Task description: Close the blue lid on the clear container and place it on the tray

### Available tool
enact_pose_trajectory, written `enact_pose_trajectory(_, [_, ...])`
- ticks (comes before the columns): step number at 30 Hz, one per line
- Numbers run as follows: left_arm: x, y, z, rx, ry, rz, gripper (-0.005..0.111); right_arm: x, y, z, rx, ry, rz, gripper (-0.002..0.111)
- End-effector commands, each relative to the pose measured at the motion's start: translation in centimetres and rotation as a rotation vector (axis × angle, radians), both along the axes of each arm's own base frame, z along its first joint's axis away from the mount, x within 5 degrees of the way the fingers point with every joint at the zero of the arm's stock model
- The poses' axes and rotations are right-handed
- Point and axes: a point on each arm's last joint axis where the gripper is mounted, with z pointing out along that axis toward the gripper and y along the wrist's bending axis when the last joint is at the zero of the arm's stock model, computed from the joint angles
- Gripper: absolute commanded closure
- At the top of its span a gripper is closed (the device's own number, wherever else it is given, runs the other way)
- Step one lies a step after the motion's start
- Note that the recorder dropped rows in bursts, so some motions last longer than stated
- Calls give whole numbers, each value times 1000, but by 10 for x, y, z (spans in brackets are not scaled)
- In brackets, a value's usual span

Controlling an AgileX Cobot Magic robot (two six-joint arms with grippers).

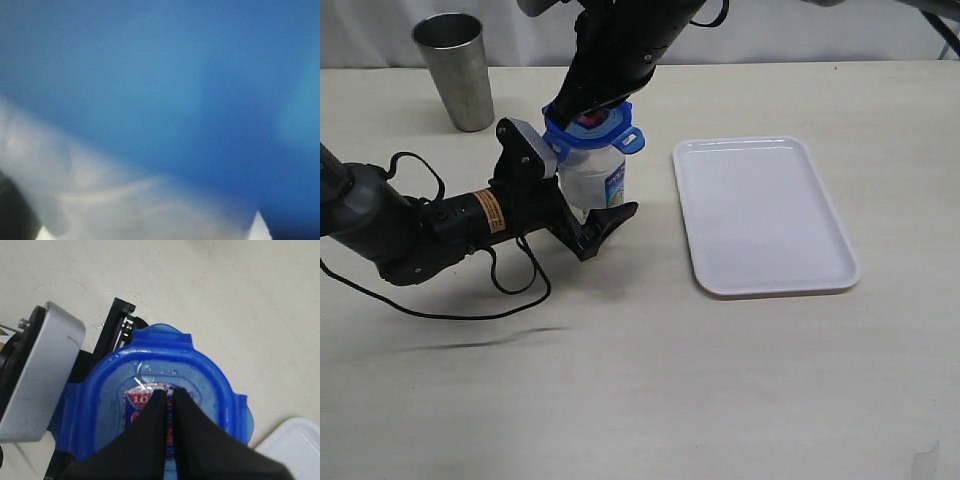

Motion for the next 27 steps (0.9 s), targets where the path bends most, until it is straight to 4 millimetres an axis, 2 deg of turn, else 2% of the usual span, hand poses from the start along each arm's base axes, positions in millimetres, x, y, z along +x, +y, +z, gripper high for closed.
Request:
enact_pose_trajectory(1, [1,-2,2,-22,0,12,38,-1,-3,-10,-52,47,4,104])
enact_pose_trajectory(4, [1,-2,-1,4,18,17,68,-1,-3,-10,-45,53,-12,104])
enact_pose_trajectory(5, [1,-1,-3,17,27,20,83,-1,-3,-10,-45,53,-12,104])
enact_pose_trajectory(7, [1,0,-6,48,48,26,101,-1,-3,-10,-45,53,-12,104])
enact_pose_trajectory(8, [0,0,-7,59,51,15,107,-1,-3,-9,-43,49,-12,104])
enact_pose_trajectory(12, [-3,-2,-8,76,47,-27,107,-2,-4,1,-15,16,-22,103])
enact_pose_trajectory(18, [-9,-6,-4,90,29,-126,107,-8,-8,31,61,-44,-65,103])
enact_pose_trajectory(21, [-10,-7,3,87,42,-142,107,-11,-12,42,88,-50,-95,92])
enact_pose_trajectory(24, [-10,-6,9,82,72,-140,107,-13,-15,46,85,-48,-119,75])
enact_pose_trajectory(27, [-14,-5,12,40,75,-211,107,-14,-19,47,89,-18,-185,64])
